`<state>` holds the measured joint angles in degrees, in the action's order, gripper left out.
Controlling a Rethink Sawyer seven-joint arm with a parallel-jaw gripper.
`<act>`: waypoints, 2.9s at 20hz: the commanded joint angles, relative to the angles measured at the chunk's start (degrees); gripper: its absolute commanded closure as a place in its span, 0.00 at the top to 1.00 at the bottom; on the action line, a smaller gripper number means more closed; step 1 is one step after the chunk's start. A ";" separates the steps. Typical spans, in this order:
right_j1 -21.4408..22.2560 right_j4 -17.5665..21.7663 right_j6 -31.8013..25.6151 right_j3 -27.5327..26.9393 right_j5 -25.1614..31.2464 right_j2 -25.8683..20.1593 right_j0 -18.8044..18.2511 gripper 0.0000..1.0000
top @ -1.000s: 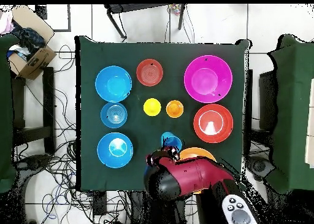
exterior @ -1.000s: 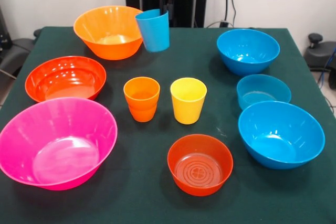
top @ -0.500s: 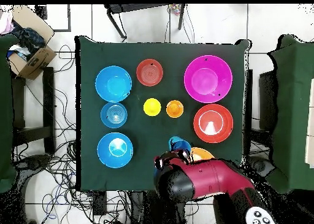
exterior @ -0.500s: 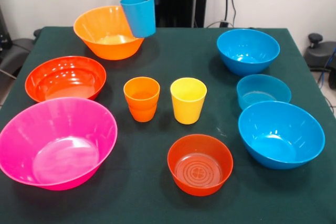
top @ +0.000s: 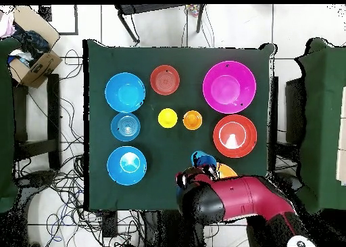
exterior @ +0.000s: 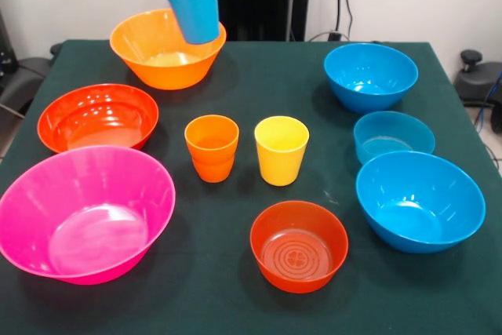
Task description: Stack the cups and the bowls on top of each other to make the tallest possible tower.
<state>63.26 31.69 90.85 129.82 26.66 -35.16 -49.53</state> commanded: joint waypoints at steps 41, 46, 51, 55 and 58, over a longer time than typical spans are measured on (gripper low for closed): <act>-15.66 30.54 -4.21 -4.93 8.28 5.44 6.59 0.00; -19.86 35.22 -0.31 -6.94 4.39 7.60 5.42 0.00; -21.75 37.51 1.54 -8.59 4.07 8.89 6.08 0.00; -21.86 36.99 0.11 -8.95 5.22 8.96 6.07 0.00; -21.64 37.13 0.12 -8.64 5.25 9.51 5.99 0.00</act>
<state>44.01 64.43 90.85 125.78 33.52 -27.03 -44.39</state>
